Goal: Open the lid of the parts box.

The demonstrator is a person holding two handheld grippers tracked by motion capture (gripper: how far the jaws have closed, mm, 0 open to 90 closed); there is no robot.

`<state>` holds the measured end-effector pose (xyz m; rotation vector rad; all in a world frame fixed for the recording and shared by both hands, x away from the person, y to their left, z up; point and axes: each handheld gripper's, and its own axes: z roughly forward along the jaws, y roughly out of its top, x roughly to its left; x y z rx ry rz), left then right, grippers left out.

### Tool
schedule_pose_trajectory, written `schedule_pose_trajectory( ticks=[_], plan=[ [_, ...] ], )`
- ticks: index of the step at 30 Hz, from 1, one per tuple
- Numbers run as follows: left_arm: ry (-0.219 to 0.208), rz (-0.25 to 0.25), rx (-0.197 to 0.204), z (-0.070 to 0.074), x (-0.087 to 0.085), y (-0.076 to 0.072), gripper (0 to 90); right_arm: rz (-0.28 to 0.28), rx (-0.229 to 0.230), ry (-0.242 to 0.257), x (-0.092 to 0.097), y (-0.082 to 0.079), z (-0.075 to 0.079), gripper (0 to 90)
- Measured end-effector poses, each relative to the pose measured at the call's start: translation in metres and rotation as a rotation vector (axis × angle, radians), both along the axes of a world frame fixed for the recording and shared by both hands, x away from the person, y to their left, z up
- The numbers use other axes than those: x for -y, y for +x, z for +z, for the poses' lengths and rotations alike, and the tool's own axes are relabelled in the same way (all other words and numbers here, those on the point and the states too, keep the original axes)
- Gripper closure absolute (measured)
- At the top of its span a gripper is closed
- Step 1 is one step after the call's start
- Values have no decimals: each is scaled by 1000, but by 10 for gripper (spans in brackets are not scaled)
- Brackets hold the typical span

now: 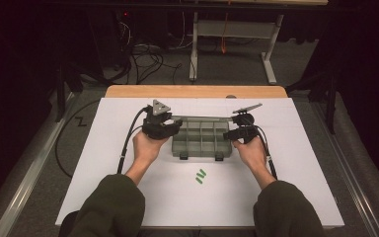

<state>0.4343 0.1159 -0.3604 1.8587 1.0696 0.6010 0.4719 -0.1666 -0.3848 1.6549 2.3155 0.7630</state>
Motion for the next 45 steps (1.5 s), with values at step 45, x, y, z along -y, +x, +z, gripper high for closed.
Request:
schedule_pose_trajectory(
  ticks=[45],
  plan=[
    [62, 104, -103, -34, 1, 63, 760, 8, 6, -41, -3, 0, 0, 687]
  ],
)
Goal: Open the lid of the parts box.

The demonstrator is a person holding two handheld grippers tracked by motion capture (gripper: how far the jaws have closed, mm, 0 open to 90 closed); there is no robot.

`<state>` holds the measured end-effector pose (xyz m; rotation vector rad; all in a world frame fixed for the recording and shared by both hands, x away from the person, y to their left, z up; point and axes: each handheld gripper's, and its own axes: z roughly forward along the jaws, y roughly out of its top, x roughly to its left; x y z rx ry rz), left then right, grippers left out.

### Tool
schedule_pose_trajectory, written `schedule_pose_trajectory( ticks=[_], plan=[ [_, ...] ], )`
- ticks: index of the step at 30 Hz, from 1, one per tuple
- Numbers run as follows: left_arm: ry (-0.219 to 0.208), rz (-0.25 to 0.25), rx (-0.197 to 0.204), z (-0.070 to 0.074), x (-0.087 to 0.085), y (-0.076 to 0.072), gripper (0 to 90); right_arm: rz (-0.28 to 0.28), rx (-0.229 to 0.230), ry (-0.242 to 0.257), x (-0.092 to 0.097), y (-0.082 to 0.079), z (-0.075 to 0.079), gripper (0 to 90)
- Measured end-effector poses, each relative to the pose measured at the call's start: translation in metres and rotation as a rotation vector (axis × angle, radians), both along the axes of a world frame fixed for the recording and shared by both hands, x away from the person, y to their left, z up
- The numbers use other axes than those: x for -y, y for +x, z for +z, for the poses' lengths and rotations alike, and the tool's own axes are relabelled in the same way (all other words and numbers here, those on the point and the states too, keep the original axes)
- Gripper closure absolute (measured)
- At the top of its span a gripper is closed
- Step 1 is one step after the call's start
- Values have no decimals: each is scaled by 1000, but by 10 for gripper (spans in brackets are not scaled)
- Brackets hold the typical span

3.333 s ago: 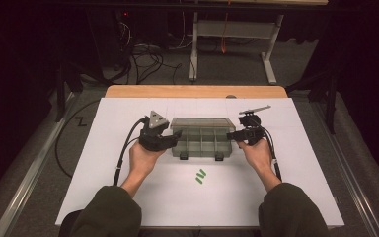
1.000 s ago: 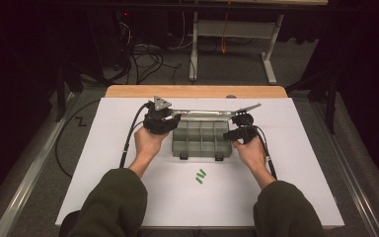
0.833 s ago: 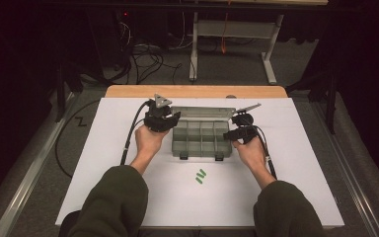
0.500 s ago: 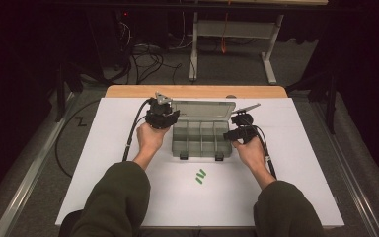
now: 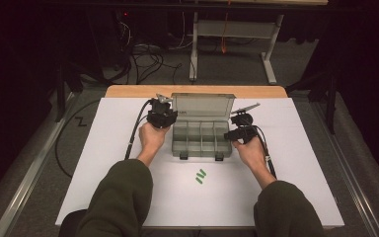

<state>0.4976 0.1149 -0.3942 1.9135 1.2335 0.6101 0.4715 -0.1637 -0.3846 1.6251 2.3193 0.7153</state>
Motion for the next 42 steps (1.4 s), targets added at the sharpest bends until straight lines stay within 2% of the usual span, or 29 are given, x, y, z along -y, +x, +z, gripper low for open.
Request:
schedule_pose_trajectory(
  ticks=[8, 17, 22, 27, 33, 37, 42],
  plan=[
    [7, 9, -42, -13, 1, 7, 768, 5, -1, -8, 0, 0, 0, 686],
    [1, 12, -40, -16, 2, 10, 760, 9, 2, -17, -1, 0, 0, 686],
    [19, 7, -16, -17, 5, 10, 718, 10, 1, -23, -2, 0, 0, 686],
    [17, 10, -13, -18, 4, 11, 686, 12, 1, -23, -1, 0, 0, 689],
    [33, 8, -9, -14, 3, 8, 559, 11, 1, -22, -1, 0, 0, 688],
    [72, -19, -25, -9, 1, 1, 516, 14, 1, -22, -1, 0, 0, 688],
    [56, -43, -52, -3, -2, -5, 476, 20, 13, -34, -3, -1, 0, 679]
  ],
)
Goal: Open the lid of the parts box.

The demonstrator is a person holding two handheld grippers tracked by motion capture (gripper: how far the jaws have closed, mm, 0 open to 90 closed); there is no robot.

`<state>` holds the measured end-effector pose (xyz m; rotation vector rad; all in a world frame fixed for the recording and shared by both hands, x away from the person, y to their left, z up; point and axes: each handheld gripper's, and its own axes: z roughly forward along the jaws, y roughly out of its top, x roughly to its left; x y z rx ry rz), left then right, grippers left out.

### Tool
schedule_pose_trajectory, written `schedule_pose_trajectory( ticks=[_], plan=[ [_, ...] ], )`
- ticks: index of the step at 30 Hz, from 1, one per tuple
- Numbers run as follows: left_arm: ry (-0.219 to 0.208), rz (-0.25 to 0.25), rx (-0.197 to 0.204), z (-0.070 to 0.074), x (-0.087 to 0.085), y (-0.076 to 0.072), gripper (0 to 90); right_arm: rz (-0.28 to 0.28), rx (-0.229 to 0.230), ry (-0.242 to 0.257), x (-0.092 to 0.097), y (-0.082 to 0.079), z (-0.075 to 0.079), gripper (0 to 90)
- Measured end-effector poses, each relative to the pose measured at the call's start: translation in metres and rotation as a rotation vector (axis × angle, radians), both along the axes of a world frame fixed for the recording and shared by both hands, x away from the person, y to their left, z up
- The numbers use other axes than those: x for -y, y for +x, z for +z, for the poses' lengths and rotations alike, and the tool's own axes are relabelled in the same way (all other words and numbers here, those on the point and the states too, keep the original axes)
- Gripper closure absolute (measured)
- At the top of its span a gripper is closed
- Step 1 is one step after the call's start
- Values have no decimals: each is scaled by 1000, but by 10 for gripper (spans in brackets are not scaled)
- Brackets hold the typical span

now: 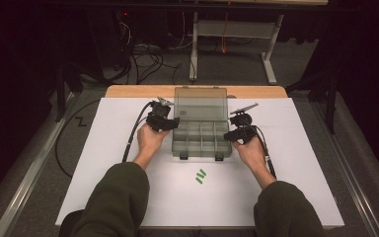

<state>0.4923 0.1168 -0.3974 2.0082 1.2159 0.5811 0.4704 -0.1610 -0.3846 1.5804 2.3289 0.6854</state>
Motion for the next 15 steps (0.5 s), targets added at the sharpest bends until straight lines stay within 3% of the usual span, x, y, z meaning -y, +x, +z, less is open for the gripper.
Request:
schedule_pose_trajectory(
  ticks=[6, 8, 15],
  plan=[
    [-6, -49, -11, 6, 3, -10, 453, 17, 7, -16, -2, -1, 0, 647],
    [-18, -56, 8, 8, 2, -15, 450, 24, 13, -15, -3, -2, 0, 633],
    [-40, -76, 17, 9, -6, -32, 425, 44, 20, 2, -1, -4, 1, 579]
  ],
)
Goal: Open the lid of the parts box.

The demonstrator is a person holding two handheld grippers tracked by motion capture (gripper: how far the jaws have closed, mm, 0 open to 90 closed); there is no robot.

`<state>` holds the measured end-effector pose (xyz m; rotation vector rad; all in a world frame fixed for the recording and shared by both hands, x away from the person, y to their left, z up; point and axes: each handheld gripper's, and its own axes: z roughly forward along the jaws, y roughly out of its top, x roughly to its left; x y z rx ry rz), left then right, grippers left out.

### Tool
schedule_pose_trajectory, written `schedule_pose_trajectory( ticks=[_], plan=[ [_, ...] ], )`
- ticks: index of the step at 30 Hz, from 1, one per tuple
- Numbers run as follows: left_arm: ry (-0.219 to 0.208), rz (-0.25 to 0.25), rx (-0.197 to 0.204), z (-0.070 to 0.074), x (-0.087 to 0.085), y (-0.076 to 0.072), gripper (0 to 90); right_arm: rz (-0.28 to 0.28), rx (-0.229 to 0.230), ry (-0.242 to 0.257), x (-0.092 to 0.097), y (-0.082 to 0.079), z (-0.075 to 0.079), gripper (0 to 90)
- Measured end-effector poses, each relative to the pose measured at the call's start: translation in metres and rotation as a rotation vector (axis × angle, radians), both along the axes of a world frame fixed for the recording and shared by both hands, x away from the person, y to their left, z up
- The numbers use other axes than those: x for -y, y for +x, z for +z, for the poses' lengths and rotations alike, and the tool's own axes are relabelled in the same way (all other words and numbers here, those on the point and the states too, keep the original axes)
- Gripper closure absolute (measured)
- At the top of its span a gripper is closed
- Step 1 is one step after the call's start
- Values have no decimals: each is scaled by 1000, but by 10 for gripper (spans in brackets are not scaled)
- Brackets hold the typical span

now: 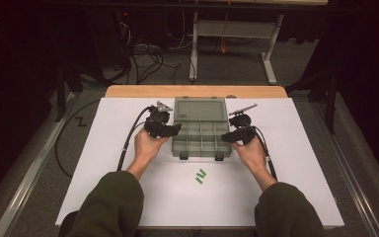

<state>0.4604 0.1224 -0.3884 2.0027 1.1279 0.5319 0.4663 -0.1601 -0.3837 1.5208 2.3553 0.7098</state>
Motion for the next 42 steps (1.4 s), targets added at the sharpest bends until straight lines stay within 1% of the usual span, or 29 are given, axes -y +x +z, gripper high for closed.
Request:
schedule_pose_trajectory(
  ticks=[3, 4, 6, 9, 12, 13, 16, 18, 23, 24, 26, 29, 33, 34, 35, 36, 38, 39, 42],
  plan=[
    [-25, -7, 3, 2, -3, -6, 416, 6, 28, 3, 3, -2, 1, 572],
    [-27, -8, 2, 3, -4, -8, 411, 3, 33, 14, 5, -2, 2, 569],
    [-11, -2, 12, 4, -4, -11, 385, 2, 46, 27, 7, -4, 4, 563],
    [-44, -6, 29, 7, -5, -18, 383, 4, 73, 41, 11, -7, 9, 554],
    [-62, -13, 31, 8, -8, -23, 379, 15, 96, 69, 14, -12, 11, 539],
    [-68, -14, 32, 8, -9, -24, 379, 21, 98, 70, 15, -13, 12, 536],
    [-69, -10, 44, 10, -12, -30, 378, 31, 116, 70, 16, -18, 12, 526],
    [-74, -14, 50, 13, -14, -33, 376, 35, 127, 83, 18, -21, 12, 514],
    [-85, -21, 73, 19, -19, -42, 375, 49, 136, 92, 19, -27, 16, 488],
    [-88, -23, 77, 20, -19, -43, 375, 52, 142, 97, 19, -28, 16, 483],
    [-91, -33, 80, 20, -21, -47, 381, 67, 176, 104, 21, -32, 17, 474],
    [-78, -45, 74, 18, -23, -52, 383, 84, 192, 111, 22, -38, 16, 466],
    [-95, -47, 86, 18, -28, -59, 382, 96, 199, 117, 26, -45, 18, 456],
    [-103, -47, 89, 18, -29, -61, 381, 97, 208, 127, 27, -47, 20, 456],
    [-109, -47, 92, 18, -30, -62, 381, 99, 232, 137, 29, -50, 20, 456],
    [-115, -49, 94, 19, -31, -64, 380, 100, 242, 138, 30, -51, 21, 456],
    [-114, -51, 97, 19, -33, -67, 379, 101, 249, 145, 33, -55, 22, 451],
    [-117, -51, 102, 20, -33, -69, 377, 103, 264, 147, 35, -57, 22, 447],
    [-121, -55, 115, 21, -35, -73, 375, 103, 272, 161, 40, -61, 23, 441]
  ],
)
